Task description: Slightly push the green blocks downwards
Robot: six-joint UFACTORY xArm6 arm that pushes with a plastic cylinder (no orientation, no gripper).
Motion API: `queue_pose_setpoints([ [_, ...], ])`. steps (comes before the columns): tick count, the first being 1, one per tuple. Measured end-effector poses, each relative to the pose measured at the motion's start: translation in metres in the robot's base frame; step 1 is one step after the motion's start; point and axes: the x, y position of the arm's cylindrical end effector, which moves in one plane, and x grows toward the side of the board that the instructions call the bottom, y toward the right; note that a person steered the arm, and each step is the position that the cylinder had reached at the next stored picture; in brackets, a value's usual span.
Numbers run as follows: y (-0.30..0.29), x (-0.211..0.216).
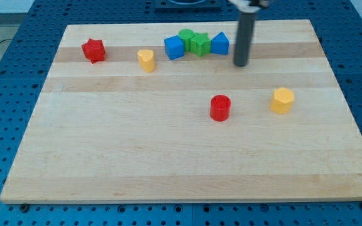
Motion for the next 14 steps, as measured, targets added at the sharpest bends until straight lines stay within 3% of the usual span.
queue_pose_setpoints([
  [1, 0.063, -0.006],
  [3, 0.074, -0.071],
  [4, 0.074, -0.082],
  [5, 0.060, -0.108],
  [8, -0.122, -0.112],
  [11, -0.176, -0.112],
  [14, -0.185, -0.112],
])
